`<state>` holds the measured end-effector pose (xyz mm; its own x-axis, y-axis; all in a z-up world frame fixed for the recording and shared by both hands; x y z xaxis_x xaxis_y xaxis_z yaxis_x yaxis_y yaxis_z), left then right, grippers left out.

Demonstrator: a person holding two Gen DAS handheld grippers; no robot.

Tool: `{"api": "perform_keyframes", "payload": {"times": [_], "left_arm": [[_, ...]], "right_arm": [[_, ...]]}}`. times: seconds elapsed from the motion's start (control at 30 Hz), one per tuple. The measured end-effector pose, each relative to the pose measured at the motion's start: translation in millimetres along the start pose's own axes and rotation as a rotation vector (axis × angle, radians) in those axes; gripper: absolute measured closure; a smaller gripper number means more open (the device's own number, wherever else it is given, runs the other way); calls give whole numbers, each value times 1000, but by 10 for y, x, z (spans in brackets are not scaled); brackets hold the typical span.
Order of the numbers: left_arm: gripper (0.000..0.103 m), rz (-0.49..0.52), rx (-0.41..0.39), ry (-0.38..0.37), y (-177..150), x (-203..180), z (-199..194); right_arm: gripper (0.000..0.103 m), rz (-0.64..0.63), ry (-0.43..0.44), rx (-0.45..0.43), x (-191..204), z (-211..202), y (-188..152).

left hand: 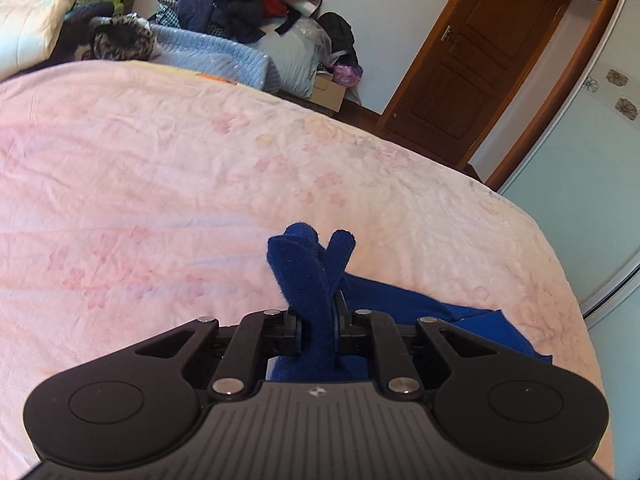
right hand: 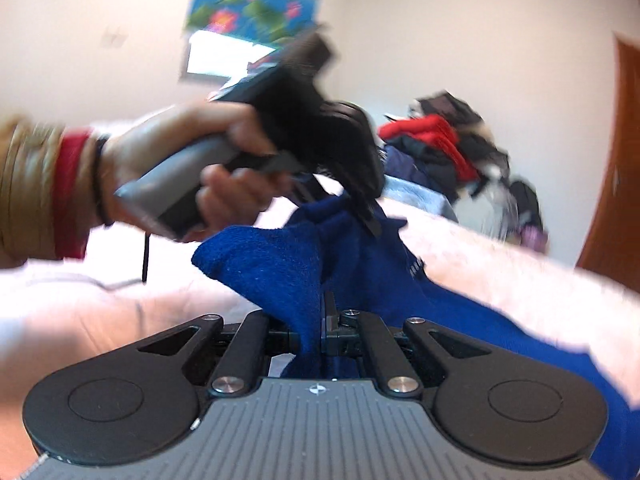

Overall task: Fold small clothes
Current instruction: 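Grasp the edge of the folded blue sweater with both grippers, then lift the held sweater edge with both grippers and fold it over the sweater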

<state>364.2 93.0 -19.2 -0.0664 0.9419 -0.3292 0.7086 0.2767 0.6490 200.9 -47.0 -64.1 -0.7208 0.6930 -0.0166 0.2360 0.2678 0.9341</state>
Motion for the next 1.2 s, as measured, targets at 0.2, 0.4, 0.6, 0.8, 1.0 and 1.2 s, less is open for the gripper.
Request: {"api": "perform_keyframes", "payload": {"times": [0.2, 0.4, 0.6, 0.8, 1.0, 1.2], "left_arm": [[91, 107, -58, 51, 8, -520, -91], [91, 194, -77, 73, -30, -958, -117], [91, 252, -65, 94, -129, -1313, -53], [91, 302, -57, 111, -225, -1608, 54], [91, 325, -42, 122, -334, -1827, 178], [91, 366, -38, 146, -434, -1976, 279]], "right_arm": [[96, 305, 62, -76, -569, -387, -152], [96, 392, 51, -118, -757, -694, -380], [96, 443, 20, -141, -942, -911, -496], [96, 516, -1, -166, -1183, -990, -583], [96, 566, -5, -174, -1265, -1096, -691], [94, 572, -18, -134, -1327, -1072, -781]]}}
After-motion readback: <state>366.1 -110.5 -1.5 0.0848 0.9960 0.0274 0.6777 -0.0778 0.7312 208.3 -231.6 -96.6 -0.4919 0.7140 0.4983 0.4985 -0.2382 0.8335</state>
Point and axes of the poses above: each gripper's, at about its wrist camera, not at the fingertips, and z roughly the way its jaws point, x to its left, y to its top, the point moved 7 cm from there along z, roughly the way its jaws point, and after that the axes turned 4 degrees about y, right-handed, at the moved point
